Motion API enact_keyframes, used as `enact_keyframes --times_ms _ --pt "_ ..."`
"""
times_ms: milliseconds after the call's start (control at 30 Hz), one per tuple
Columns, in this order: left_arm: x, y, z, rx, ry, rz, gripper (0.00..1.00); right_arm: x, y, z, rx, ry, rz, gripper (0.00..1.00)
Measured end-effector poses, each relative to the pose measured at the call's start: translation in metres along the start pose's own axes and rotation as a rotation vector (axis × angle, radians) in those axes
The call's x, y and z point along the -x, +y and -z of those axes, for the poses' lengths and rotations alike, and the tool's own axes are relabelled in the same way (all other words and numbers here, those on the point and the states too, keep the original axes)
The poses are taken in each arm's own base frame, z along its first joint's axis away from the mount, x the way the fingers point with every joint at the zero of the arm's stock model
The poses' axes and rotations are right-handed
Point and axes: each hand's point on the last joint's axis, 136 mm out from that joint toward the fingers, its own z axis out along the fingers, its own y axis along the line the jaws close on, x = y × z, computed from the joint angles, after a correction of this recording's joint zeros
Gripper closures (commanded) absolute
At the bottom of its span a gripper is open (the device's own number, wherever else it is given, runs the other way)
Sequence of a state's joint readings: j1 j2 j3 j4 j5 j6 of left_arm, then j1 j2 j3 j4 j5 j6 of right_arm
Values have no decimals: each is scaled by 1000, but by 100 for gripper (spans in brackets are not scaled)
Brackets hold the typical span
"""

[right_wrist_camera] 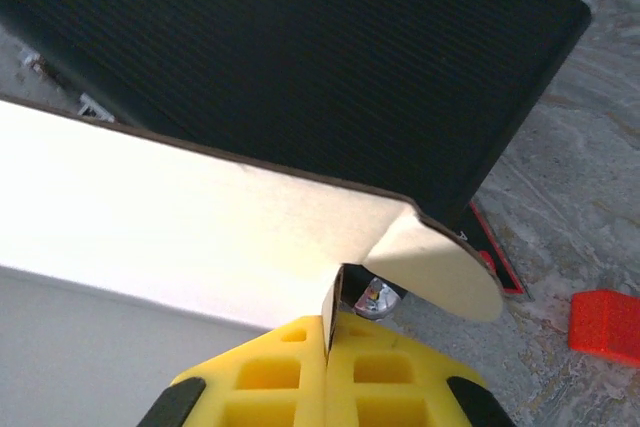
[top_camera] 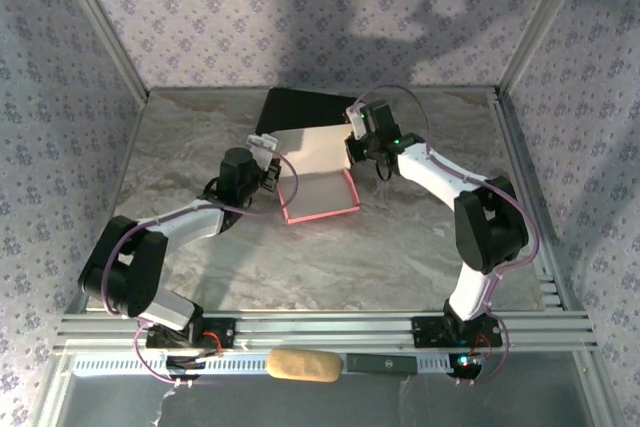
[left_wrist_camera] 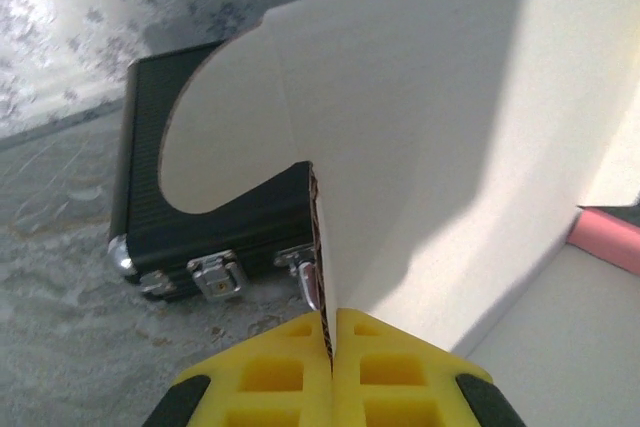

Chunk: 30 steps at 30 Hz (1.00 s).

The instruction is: Fold the paper box

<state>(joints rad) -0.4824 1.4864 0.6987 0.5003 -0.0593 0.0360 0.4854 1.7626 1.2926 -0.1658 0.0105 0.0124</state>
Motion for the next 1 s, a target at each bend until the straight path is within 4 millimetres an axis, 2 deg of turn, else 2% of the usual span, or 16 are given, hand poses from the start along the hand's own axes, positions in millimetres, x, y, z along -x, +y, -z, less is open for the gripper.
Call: enact_keyframes --times_ms 233,433,733,1000 --pt "-5 10 -11 135 -30 118 100 -27 29 30 -119 -89 -48 100" --pt "-15 8 -14 201 -73 198 100 -38 44 41 -201 -182 -108 100" --pt "-32 -4 1 152 -183 259 100 -67 58 62 -224 -364 -145 100" --pt "-39 -11 13 115 -235 303 100 -74 65 70 -239 -419 -168 100"
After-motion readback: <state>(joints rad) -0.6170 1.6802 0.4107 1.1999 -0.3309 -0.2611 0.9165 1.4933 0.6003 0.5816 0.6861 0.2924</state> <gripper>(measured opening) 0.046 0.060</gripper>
